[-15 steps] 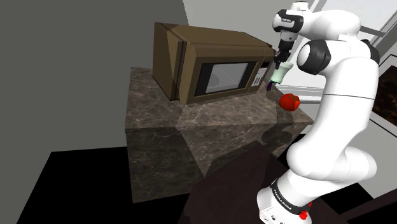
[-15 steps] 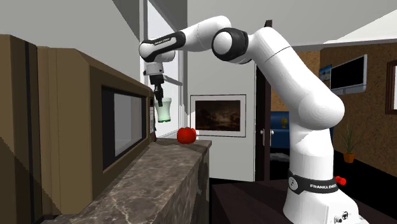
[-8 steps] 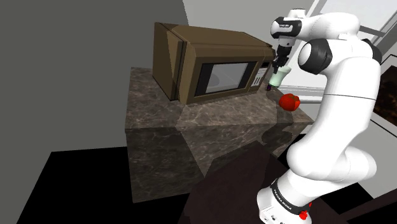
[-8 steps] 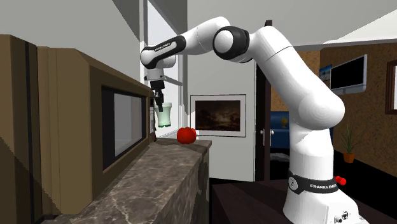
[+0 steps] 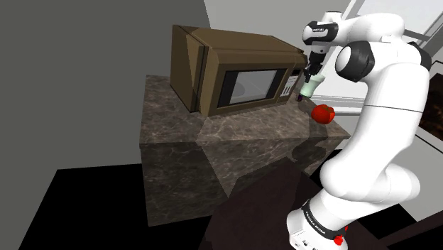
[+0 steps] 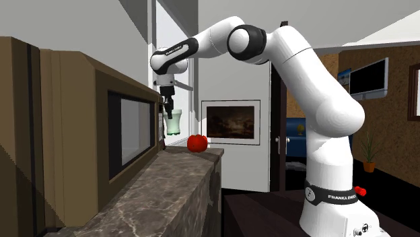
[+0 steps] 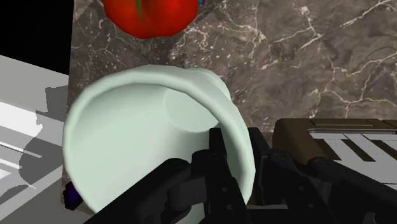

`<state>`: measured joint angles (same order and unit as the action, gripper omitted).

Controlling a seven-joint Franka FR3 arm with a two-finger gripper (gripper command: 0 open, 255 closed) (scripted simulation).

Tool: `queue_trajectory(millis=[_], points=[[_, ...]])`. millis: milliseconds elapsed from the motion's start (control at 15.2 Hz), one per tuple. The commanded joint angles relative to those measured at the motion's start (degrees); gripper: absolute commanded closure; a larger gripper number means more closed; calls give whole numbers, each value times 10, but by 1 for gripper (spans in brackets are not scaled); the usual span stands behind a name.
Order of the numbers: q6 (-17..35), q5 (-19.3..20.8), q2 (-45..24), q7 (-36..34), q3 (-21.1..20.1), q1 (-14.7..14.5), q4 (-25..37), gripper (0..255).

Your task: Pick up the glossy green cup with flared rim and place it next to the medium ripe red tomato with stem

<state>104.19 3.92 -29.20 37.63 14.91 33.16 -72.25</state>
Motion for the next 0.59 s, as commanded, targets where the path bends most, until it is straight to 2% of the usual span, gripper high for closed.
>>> queue_trajectory(millis=[0, 528], points=[[34, 0, -27, -4, -7, -6, -42, 255], [83, 1, -39, -11, -10, -5, -79, 255]])
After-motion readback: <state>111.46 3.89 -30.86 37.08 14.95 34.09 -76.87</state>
